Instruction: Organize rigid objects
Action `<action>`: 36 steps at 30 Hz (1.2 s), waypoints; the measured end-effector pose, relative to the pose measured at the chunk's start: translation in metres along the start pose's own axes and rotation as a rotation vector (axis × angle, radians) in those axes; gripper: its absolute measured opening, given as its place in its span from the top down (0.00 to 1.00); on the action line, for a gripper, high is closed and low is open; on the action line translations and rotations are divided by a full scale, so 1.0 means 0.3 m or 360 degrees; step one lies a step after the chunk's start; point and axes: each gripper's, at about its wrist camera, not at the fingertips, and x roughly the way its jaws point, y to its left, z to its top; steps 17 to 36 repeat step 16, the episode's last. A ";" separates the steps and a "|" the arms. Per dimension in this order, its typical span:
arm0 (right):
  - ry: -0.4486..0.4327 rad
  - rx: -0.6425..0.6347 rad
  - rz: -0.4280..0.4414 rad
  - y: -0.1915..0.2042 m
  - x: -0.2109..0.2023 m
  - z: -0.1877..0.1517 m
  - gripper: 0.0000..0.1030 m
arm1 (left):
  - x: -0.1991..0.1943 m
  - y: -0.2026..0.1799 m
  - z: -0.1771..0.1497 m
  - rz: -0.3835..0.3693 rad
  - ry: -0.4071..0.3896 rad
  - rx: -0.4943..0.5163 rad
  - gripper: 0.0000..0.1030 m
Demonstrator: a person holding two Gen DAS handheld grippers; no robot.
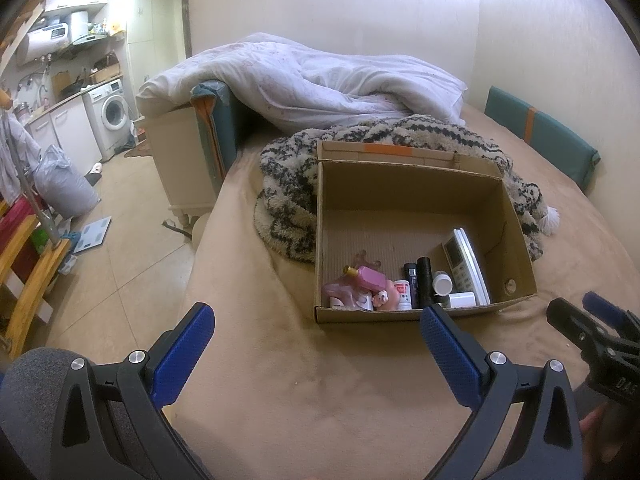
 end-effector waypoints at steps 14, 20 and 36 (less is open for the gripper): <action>0.0002 -0.0001 -0.0004 0.002 0.000 -0.002 0.00 | 0.000 -0.002 -0.001 0.0004 0.0000 0.0000 0.00; 0.0003 0.0001 -0.0004 0.002 -0.001 -0.002 0.00 | -0.001 -0.001 0.000 0.0004 -0.0003 0.0000 0.00; 0.0003 0.0001 -0.0004 0.002 -0.001 -0.002 0.00 | -0.001 -0.001 0.000 0.0004 -0.0003 0.0000 0.00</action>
